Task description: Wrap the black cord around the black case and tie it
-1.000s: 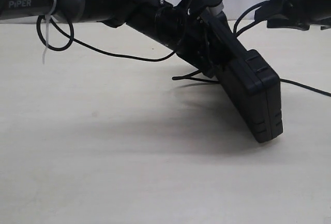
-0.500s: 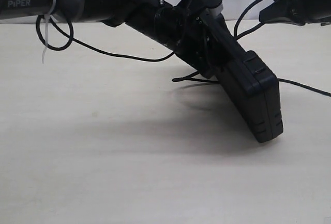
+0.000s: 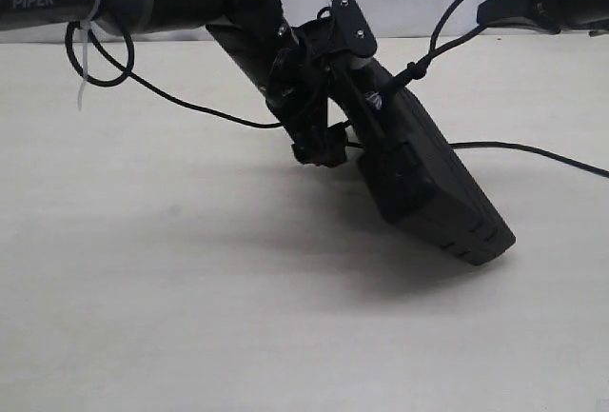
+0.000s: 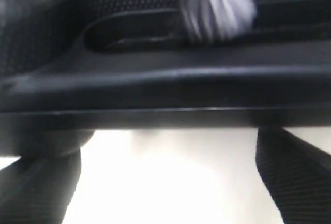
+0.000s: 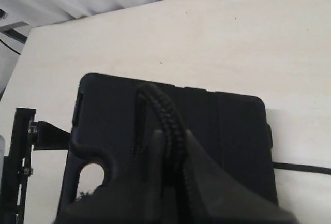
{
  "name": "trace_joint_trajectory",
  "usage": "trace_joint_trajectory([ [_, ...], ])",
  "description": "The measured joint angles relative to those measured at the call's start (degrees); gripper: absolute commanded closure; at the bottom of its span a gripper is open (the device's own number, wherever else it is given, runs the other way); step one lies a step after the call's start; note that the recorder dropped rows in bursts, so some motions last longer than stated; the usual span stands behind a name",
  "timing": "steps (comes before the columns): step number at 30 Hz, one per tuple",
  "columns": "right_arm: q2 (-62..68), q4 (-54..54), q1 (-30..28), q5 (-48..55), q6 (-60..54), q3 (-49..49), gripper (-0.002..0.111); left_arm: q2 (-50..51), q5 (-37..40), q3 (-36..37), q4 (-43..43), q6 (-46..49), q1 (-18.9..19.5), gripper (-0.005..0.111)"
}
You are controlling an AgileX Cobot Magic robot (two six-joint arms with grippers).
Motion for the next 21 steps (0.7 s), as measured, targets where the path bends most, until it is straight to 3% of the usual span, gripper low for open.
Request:
trace_joint_trajectory([
  [12, -1.7, 0.7, 0.2, 0.4, -0.9, -0.5, 0.104, -6.9, 21.3, -1.9, 16.8, -2.0, -0.1, 0.022],
  [17, -2.0, 1.5, 0.1, 1.0, -1.1, -0.5, 0.104, -8.8, 18.7, -2.1, 16.8, -5.2, 0.0, 0.022],
  [21, -2.8, 1.6, 0.5, 1.8, -2.5, -0.2, 0.104, -8.8, 12.1, -2.1, 11.4, -7.0, 0.0, 0.022],
])
